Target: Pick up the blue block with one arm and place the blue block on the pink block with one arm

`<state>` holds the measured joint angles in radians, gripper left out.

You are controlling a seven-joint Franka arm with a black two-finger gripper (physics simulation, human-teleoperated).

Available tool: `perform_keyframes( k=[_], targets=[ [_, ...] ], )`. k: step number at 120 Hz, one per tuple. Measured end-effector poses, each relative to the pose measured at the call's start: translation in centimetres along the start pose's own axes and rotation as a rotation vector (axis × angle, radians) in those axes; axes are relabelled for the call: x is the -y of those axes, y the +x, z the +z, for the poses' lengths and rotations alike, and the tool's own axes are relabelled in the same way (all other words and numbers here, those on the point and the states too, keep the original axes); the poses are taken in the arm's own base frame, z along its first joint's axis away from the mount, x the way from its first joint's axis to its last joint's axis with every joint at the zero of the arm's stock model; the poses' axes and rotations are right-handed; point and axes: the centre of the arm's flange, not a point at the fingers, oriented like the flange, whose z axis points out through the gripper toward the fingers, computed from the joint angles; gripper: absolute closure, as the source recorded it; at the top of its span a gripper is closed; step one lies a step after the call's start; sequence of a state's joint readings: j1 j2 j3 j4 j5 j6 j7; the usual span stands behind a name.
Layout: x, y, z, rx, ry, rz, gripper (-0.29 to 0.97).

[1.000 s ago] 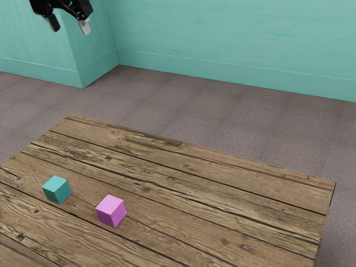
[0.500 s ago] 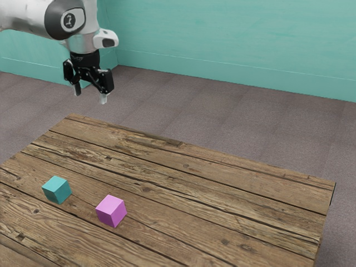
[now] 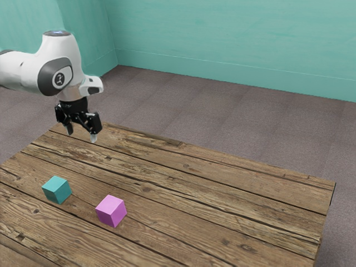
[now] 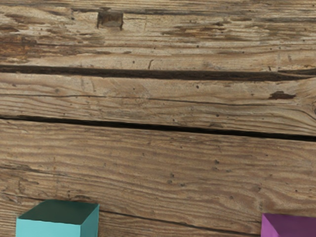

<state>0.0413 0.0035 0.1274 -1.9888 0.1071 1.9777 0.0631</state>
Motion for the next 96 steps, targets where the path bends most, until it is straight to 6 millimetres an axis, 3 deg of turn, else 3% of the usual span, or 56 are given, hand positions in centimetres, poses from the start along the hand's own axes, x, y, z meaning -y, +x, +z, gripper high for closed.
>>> perform_keyframes(
  k=[24, 48, 65, 96],
  targets=[
    [4.9, -0.2, 5.9, -0.044, -0.081, -0.048, 0.0],
    [3.5, 0.4, 8.0, -0.075, -0.098, 0.06, 0.0],
    [5.6, -0.1, 11.2, -0.048, -0.099, 0.095, 0.0],
    [7.9, -3.2, 14.0, -0.024, -0.111, 0.145, 0.0]
  ],
)
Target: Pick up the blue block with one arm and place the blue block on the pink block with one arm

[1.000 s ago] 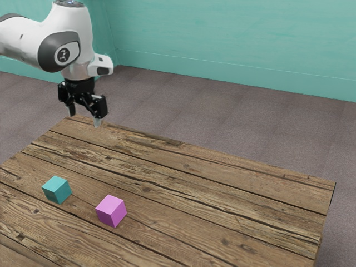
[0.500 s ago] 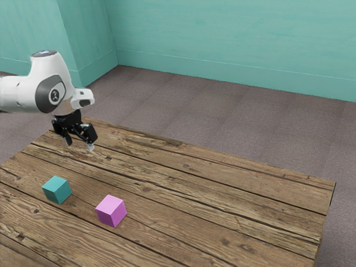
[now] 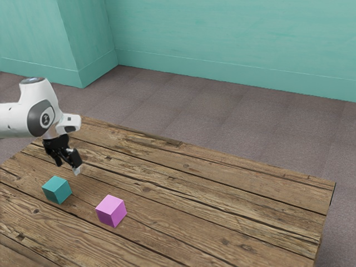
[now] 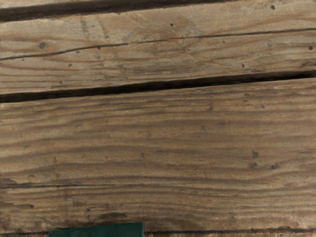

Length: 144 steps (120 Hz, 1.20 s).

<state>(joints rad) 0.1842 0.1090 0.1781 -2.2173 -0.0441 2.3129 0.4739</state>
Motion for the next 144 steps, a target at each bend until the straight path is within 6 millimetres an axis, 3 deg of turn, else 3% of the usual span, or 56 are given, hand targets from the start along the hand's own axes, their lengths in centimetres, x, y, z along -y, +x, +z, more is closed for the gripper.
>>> perform_keyframes(
  k=[44, 77, 144],
  targets=[
    [0.4, -3.6, 1.1, -0.019, 0.004, 0.061, 0.0],
    [3.5, -5.2, 1.9, -0.012, 0.012, 0.038, 0.0],
    [3.6, -5.0, 5.5, 0.013, 0.007, 0.065, 0.0]
  ],
)
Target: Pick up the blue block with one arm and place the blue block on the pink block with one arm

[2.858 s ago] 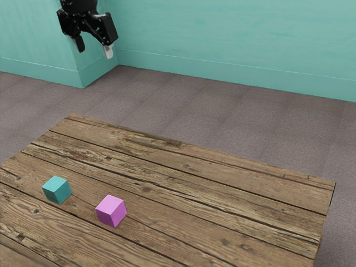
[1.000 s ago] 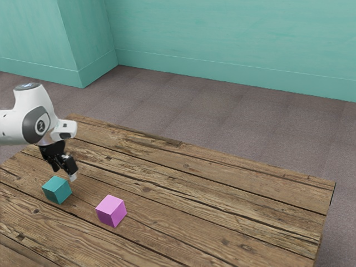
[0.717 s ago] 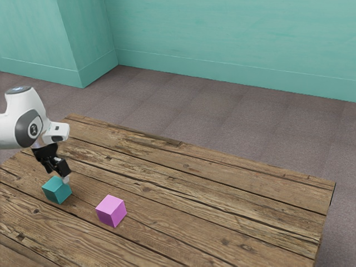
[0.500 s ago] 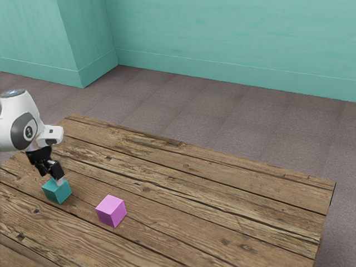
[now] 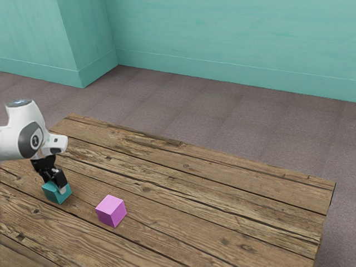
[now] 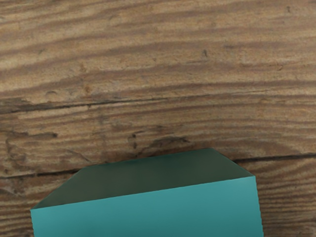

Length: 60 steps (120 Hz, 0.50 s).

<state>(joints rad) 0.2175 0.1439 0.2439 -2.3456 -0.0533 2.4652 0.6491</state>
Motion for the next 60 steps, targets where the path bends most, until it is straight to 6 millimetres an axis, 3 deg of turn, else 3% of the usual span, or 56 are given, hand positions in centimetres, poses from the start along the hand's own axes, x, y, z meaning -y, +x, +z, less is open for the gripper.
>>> perform_keyframes(
  k=[40, 60],
  targets=[
    [0.2, 0.2, 1.3, -0.008, -0.012, -0.021, 0.01],
    [0.2, 0.2, 1.3, -0.013, -0.012, -0.023, 0.16]
  ],
)
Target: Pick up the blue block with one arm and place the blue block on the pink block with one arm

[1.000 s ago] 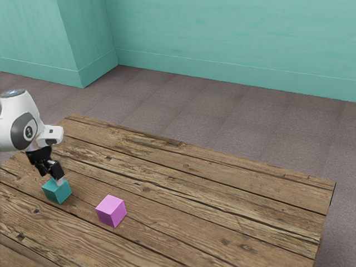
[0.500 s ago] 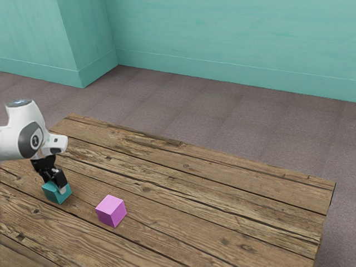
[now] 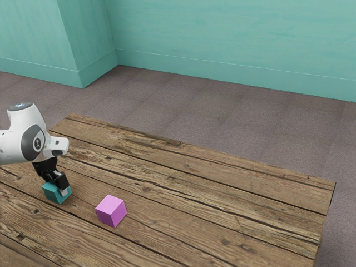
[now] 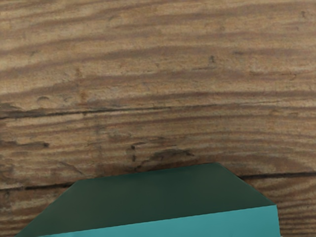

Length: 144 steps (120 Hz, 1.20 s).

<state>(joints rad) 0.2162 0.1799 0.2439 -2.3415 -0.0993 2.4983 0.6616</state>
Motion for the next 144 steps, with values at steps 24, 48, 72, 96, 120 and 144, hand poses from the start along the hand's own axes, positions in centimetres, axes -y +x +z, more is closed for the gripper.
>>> perform_keyframes(
  k=[24, 48, 72, 96, 120, 144],
  targets=[
    [0.0, 0.0, 0.0, -0.002, 0.003, 0.001, 0.29],
    [-0.1, 0.1, -0.3, -0.006, 0.01, 0.002, 0.33],
    [-0.4, 0.9, -1.5, -0.028, 0.022, 0.008, 0.32],
    [-0.5, 3.6, -4.4, -0.045, 0.041, 0.009, 0.33],
    [-2.7, 5.1, -8.2, -0.023, 0.06, 0.023, 0.33],
    [-7.5, 4.8, -9.2, 0.0, 0.044, 0.036, 0.33]
  ],
)
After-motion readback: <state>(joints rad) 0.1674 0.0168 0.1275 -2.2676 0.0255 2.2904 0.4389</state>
